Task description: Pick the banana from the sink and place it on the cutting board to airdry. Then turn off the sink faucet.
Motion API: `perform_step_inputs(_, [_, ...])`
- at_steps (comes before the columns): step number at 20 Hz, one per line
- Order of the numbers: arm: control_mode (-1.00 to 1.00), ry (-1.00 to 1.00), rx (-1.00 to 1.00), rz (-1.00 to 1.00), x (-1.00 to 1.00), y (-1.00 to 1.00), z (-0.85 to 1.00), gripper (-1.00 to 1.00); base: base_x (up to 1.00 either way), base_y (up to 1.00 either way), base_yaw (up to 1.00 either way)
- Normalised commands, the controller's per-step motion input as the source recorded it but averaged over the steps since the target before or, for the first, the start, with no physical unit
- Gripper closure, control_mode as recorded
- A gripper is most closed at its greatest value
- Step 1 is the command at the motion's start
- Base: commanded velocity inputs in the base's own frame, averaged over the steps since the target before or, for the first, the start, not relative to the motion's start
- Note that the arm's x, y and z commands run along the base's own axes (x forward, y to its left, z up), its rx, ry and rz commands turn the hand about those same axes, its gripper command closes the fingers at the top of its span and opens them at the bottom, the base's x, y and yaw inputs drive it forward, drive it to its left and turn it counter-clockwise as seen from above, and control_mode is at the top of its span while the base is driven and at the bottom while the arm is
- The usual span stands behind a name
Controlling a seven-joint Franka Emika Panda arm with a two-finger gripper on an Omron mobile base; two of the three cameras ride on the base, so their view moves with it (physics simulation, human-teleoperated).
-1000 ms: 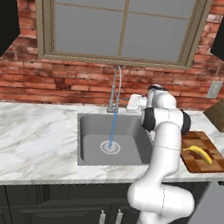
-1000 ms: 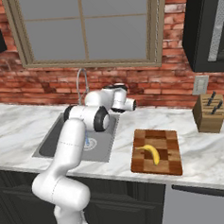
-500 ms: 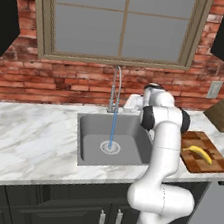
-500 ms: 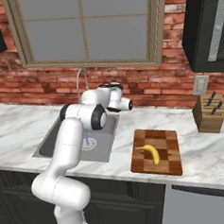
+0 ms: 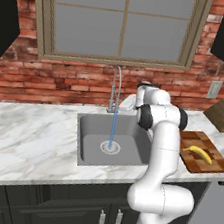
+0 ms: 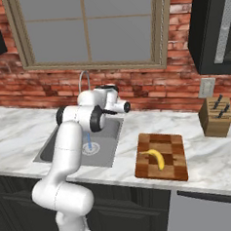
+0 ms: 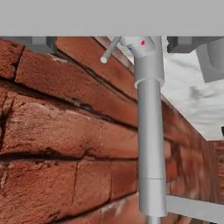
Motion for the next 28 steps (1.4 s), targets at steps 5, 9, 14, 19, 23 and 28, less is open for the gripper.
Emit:
perform_step_inputs(5, [-1.0, 0.11, 0.0, 0.0, 0.65, -0.22, -0.3, -1.0, 0.0, 0.0, 0.0])
perform_step_inputs(9, [-1.0, 0.12, 0.02, 0.03, 0.76, -0.42, -0.39, -1.0, 0.0, 0.0, 0.0])
perform_step_inputs(14, [-1.0, 0.11, 0.06, 0.08, 0.77, -0.61, -0.41, -1.0, 0.0, 0.0, 0.0])
perform_step_inputs(19, [-1.0, 0.11, 0.11, 0.16, 0.68, -0.67, -0.42, -1.0, 0.0, 0.0, 0.0])
perform_step_inputs(23, [-1.0, 0.07, 0.08, 0.18, 0.39, -0.16, -0.44, -1.0, 0.0, 0.0, 0.0])
perform_step_inputs(28, [-1.0, 0.01, 0.06, 0.47, 0.0, 0.5, -0.26, -1.0, 0.0, 0.0, 0.0])
